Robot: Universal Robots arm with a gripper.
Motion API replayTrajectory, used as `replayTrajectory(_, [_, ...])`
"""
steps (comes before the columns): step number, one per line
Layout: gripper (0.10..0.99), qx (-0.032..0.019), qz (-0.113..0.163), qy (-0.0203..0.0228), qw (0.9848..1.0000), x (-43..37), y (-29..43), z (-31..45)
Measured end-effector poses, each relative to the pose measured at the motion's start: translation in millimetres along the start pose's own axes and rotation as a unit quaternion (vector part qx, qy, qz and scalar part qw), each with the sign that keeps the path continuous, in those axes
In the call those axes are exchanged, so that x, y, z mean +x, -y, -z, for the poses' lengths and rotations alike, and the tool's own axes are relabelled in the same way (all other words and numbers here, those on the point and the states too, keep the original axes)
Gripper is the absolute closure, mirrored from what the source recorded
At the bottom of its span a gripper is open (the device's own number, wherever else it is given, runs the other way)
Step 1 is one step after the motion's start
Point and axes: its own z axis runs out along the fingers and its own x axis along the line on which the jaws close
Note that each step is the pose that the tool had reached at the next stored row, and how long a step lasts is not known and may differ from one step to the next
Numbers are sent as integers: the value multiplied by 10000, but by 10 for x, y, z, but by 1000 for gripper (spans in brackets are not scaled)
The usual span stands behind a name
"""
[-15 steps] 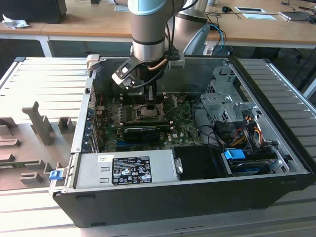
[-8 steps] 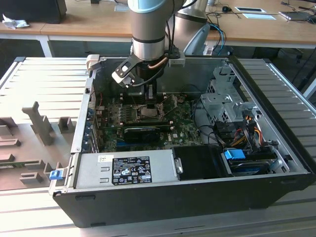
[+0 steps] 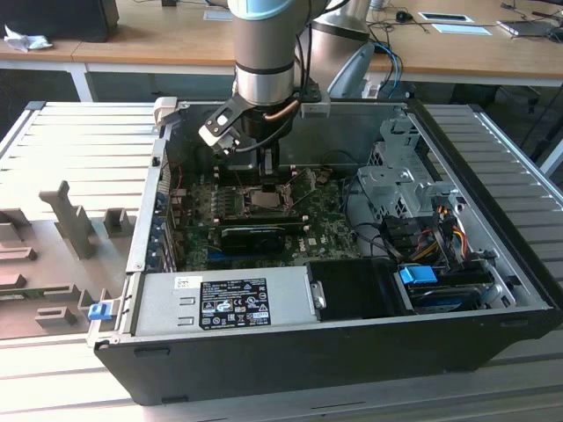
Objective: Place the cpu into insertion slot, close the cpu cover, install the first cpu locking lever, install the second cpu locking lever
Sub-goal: 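Close the cpu cover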
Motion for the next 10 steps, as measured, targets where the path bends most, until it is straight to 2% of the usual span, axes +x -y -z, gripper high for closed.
replayTrajectory(10, [980,-1,0,-1,10000,1,-5,68])
